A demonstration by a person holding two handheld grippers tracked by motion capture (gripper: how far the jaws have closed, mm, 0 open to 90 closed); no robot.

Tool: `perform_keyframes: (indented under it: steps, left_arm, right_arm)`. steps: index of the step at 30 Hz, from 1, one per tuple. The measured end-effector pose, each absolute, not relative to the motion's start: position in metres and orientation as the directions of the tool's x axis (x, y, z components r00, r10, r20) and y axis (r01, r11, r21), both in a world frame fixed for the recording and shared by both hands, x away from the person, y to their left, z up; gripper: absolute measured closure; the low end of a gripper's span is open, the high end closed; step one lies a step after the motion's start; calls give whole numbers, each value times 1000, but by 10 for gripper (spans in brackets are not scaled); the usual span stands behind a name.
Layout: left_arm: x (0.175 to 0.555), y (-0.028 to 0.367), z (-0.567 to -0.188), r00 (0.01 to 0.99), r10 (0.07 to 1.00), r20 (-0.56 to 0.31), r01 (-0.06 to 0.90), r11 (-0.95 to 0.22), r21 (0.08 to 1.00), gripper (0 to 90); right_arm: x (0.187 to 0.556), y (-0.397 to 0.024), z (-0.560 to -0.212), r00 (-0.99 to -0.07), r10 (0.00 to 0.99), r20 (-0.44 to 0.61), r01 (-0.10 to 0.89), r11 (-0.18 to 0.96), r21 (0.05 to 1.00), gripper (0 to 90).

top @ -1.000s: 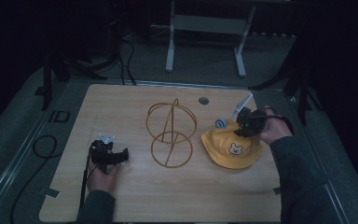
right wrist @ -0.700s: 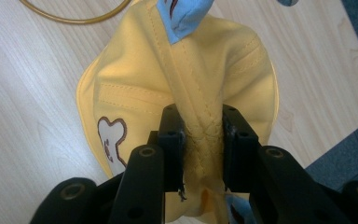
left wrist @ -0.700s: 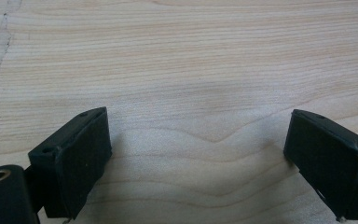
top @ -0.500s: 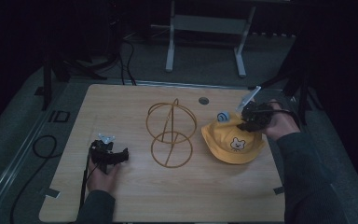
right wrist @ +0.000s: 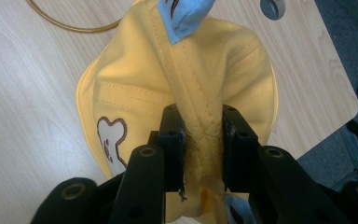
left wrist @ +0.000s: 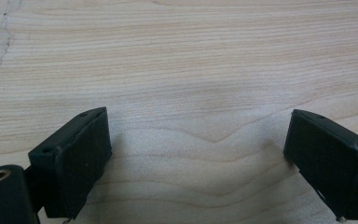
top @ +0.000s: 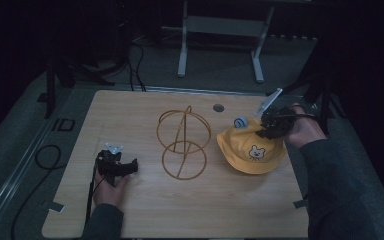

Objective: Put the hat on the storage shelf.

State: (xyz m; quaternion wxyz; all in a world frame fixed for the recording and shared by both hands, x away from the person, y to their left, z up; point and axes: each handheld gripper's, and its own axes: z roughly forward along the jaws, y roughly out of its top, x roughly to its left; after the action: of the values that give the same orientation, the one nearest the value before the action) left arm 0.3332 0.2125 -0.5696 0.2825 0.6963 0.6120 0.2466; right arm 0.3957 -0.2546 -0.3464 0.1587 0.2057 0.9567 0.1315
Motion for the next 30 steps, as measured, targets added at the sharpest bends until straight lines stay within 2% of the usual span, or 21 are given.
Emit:
perform_keyframes:
  steps: [30]
  left_arm:
    - [333, 212, -570, 129, 992, -2, 714, -92, 695, 72]
  right_arm:
    - [389, -244, -318, -880, 394, -264, 306, 897, 320, 734]
